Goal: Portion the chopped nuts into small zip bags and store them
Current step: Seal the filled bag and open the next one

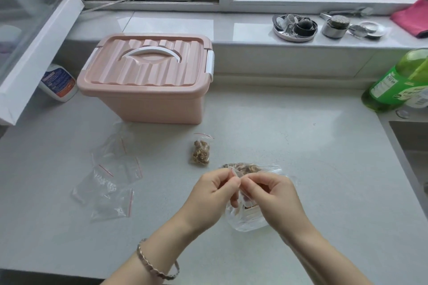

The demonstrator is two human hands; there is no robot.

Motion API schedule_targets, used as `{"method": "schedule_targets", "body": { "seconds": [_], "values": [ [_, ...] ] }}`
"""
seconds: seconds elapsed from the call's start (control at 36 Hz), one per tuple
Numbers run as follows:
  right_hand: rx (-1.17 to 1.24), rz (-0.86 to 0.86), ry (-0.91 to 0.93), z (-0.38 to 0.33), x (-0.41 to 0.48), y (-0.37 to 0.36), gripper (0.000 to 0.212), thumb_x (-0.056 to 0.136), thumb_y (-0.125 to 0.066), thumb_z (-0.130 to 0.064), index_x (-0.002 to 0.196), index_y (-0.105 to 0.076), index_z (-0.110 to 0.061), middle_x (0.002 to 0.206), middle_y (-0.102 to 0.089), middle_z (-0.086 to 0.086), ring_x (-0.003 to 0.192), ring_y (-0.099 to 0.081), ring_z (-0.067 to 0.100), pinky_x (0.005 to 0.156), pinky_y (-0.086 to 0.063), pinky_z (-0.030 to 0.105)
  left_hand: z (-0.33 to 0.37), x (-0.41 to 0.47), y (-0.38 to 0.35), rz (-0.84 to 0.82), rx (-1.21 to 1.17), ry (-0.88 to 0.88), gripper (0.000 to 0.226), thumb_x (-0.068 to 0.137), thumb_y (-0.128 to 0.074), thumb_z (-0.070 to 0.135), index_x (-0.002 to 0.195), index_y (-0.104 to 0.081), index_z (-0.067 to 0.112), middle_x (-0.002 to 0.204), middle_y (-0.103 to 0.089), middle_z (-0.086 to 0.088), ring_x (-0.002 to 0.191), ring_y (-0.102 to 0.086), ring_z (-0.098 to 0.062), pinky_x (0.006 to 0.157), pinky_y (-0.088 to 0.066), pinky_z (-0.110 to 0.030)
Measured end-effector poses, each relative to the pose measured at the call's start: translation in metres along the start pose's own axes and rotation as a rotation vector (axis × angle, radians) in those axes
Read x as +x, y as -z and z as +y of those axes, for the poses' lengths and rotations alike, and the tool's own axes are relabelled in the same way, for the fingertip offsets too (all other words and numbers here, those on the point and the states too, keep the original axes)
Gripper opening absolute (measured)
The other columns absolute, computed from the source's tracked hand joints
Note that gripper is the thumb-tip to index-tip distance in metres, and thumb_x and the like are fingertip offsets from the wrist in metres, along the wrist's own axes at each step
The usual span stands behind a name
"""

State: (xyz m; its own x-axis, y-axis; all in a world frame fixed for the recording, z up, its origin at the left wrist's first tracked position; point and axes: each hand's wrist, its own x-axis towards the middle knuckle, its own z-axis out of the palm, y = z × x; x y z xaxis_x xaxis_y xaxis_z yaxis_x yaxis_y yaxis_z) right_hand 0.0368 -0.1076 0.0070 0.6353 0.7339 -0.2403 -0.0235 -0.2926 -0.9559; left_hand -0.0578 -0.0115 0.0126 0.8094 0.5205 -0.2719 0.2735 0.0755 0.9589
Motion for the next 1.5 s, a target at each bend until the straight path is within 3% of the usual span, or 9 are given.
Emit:
{"method": "schedule_targets", "body": {
  "seconds": [0.33, 0.5, 0.61, 0.67, 0.81, 1.11, 1.25, 1.33, 1.5],
  "values": [
    [0.298, -0.084, -0.290, 0.006, -0.002, 0.007, 0.027, 0.088, -0.054, -0.003, 0.065, -0.068, -0.005, 0.062, -0.061, 0.007, 0.059, -0.055, 0.015, 0.054, -0.046, 0.018, -0.014, 0.002, -0.001, -0.103, -0.233, 0.270, 0.032, 0.093, -0.043, 0.003, 0.062, -0.048, 0.009, 0.051, -0.051, 0.006, 0.044, -0.037, -0.004, 0.041, -0.025, -0.012],
    [-0.488, 0.142, 0.217, 0.024, -0.004, 0.012, 0.013, 0.078, -0.069, -0.010, 0.067, -0.071, -0.017, 0.065, -0.065, -0.007, 0.069, -0.059, 0.008, 0.061, -0.046, 0.020, -0.009, -0.002, -0.001, 0.134, 0.610, 0.211, 0.029, 0.076, -0.054, 0.019, 0.049, -0.042, 0.017, 0.047, -0.045, 0.003, 0.048, -0.038, -0.012, 0.048, -0.030, -0.022],
    [-0.615, 0.174, 0.307, 0.029, -0.006, 0.007, 0.012, 0.075, -0.067, -0.010, 0.066, -0.066, -0.017, 0.063, -0.061, -0.006, 0.071, -0.056, 0.011, 0.060, -0.044, 0.021, -0.002, -0.005, -0.007, 0.246, 1.009, 0.025, 0.028, 0.076, -0.048, 0.035, 0.057, -0.038, 0.018, 0.060, -0.045, 0.000, 0.066, -0.042, -0.016, 0.054, -0.031, -0.025],
    [-0.433, 0.178, 0.197, 0.020, -0.006, 0.009, 0.017, 0.075, -0.069, -0.004, 0.064, -0.067, -0.017, 0.060, -0.065, -0.006, 0.067, -0.060, 0.007, 0.060, -0.046, 0.016, -0.008, -0.006, -0.005, 0.272, 0.829, -0.235, 0.018, 0.072, -0.049, 0.047, 0.070, -0.047, 0.029, 0.073, -0.050, 0.015, 0.080, -0.047, -0.006, 0.065, -0.036, -0.020],
    [-0.037, 0.108, 0.000, -0.003, -0.008, 0.018, 0.016, 0.074, -0.067, 0.002, 0.066, -0.071, -0.011, 0.056, -0.067, 0.000, 0.052, -0.061, 0.006, 0.055, -0.046, 0.014, -0.032, -0.002, 0.000, 0.050, 0.807, -0.476, 0.096, 0.062, -0.060, 0.067, 0.139, -0.025, 0.023, 0.139, -0.029, 0.020, 0.137, -0.015, 0.004, 0.113, -0.009, -0.018],
    [-0.302, 0.116, 0.197, 0.003, -0.011, 0.024, 0.036, 0.068, -0.067, 0.006, 0.063, -0.066, -0.030, 0.069, -0.063, -0.005, 0.068, -0.060, 0.010, 0.061, -0.046, 0.013, -0.035, 0.003, -0.019, 0.288, 0.690, -0.587, 0.048, 0.065, -0.063, 0.046, 0.105, -0.050, 0.025, 0.099, -0.061, 0.010, 0.101, -0.048, -0.003, 0.095, -0.035, -0.031],
    [-0.171, -0.069, 0.072, -0.007, -0.017, 0.022, 0.020, 0.066, -0.050, -0.034, 0.062, -0.070, -0.036, 0.075, -0.069, -0.007, 0.066, -0.060, 0.007, 0.065, -0.048, 0.026, -0.036, 0.004, -0.019, 0.288, 0.694, -0.584, 0.037, 0.066, -0.061, 0.043, 0.098, -0.050, 0.027, 0.088, -0.063, 0.008, 0.087, -0.051, -0.005, 0.082, -0.036, -0.018],
    [-0.214, -0.188, 0.040, -0.008, -0.018, 0.023, 0.016, 0.077, -0.056, -0.032, 0.076, -0.067, -0.021, 0.075, -0.067, 0.000, 0.066, -0.056, 0.010, 0.065, -0.045, 0.033, -0.040, 0.007, -0.020, 0.282, 0.746, -0.604, 0.032, 0.070, -0.064, 0.036, 0.097, -0.050, 0.026, 0.087, -0.062, 0.009, 0.085, -0.052, -0.006, 0.082, -0.036, -0.020],
    [-0.268, -0.266, -0.096, 0.002, -0.016, 0.027, 0.032, 0.088, -0.057, -0.030, 0.118, -0.052, -0.040, 0.094, -0.070, -0.019, 0.089, -0.061, -0.009, 0.082, -0.043, 0.010, -0.050, 0.008, -0.018, 0.204, 0.857, -0.591, 0.044, 0.070, -0.058, 0.037, 0.109, -0.048, 0.022, 0.099, -0.064, 0.008, 0.098, -0.051, -0.004, 0.102, -0.028, -0.027]
  ]
}}
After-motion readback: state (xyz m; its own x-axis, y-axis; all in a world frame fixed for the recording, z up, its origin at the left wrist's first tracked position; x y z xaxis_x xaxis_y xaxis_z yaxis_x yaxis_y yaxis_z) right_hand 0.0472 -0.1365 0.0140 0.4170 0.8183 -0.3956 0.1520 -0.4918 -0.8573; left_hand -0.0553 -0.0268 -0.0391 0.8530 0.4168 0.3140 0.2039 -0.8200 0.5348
